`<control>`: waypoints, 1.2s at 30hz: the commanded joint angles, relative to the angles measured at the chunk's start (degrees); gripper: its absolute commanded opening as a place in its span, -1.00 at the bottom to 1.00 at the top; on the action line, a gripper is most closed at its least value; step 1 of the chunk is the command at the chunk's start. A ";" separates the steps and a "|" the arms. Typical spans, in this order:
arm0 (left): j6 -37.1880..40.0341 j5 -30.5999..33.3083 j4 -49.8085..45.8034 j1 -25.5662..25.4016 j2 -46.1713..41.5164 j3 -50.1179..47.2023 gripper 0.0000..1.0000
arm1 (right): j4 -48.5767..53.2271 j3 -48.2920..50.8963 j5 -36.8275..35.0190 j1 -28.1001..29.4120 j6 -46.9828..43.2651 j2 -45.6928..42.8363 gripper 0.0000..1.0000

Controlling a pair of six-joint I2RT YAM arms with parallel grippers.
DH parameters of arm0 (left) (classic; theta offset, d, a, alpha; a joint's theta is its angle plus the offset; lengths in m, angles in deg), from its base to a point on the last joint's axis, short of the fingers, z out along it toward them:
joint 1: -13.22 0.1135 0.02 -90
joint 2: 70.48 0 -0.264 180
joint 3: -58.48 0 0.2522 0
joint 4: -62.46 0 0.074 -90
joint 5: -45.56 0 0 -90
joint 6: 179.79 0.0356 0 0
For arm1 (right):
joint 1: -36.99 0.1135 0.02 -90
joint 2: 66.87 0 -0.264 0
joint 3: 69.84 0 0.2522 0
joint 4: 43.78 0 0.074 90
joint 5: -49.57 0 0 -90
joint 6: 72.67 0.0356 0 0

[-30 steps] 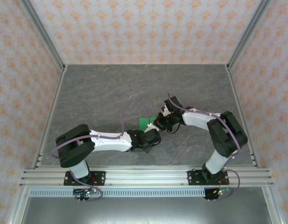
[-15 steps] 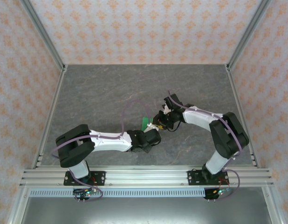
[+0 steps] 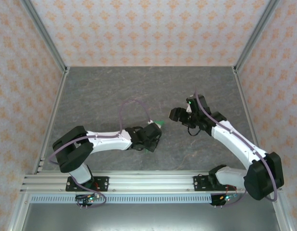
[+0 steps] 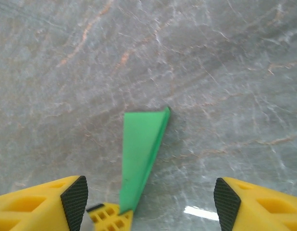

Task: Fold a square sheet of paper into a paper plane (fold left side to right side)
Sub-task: Fold the wing for the fifth time at the center of the table.

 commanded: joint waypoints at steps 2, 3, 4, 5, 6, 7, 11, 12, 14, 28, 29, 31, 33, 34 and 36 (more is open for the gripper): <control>-4.39 -10.19 7.87 3.22 -0.81 -1.63 -0.95 | -3.87 7.25 2.08 0.15 -0.16 -0.02 0.44; -5.01 -11.72 9.46 3.81 -0.94 -2.29 -0.95 | -6.99 9.22 3.58 0.32 0.99 0.02 0.42; -5.06 -12.61 10.78 4.17 -1.02 -2.81 -0.94 | -9.53 10.61 4.58 0.64 2.02 0.37 0.39; -6.72 -13.75 12.48 4.56 -1.14 -3.60 -0.94 | -12.33 12.38 5.44 1.35 3.32 1.03 0.37; -7.54 -15.07 14.26 5.04 -1.40 -4.35 -0.95 | -14.76 13.56 6.00 2.17 4.24 1.78 0.35; -8.29 -16.12 15.84 5.40 -1.61 -5.04 -0.94 | -16.33 14.22 6.09 2.87 4.84 2.50 0.34; -11.55 -20.48 22.40 7.01 -1.64 -7.81 -0.94 | -22.50 15.61 6.42 5.14 7.00 5.35 0.24; -12.42 -21.30 23.83 7.37 -1.45 -8.18 -0.95 | -24.28 16.02 6.53 5.35 7.78 5.98 0.21; -14.26 -22.60 26.55 8.03 -0.87 -9.19 -0.95 | -27.47 16.73 6.83 5.57 9.23 7.16 0.15; -23.67 -26.75 40.27 9.97 2.89 -13.34 -0.99 | -37.23 18.41 8.04 6.47 12.40 12.32 0.05; -24.24 -26.83 40.92 10.10 3.41 -13.53 -0.99 | -37.31 18.54 8.00 6.48 12.34 12.31 0.05; -25.31 -27.00 41.88 10.27 4.32 -13.79 -1.00 | -37.11 18.80 7.77 6.45 12.22 12.37 0.06; -26.40 -27.32 43.69 10.52 5.32 -14.19 -1.00 | -35.68 18.74 6.88 6.45 12.21 12.55 0.06; -26.78 -27.45 44.41 10.58 5.61 -14.41 -1.00 | -35.01 18.67 6.53 6.45 12.07 12.65 0.06; -27.38 -27.69 45.29 10.81 6.12 -14.52 -1.00 | -34.00 18.59 5.73 6.50 12.34 12.94 0.06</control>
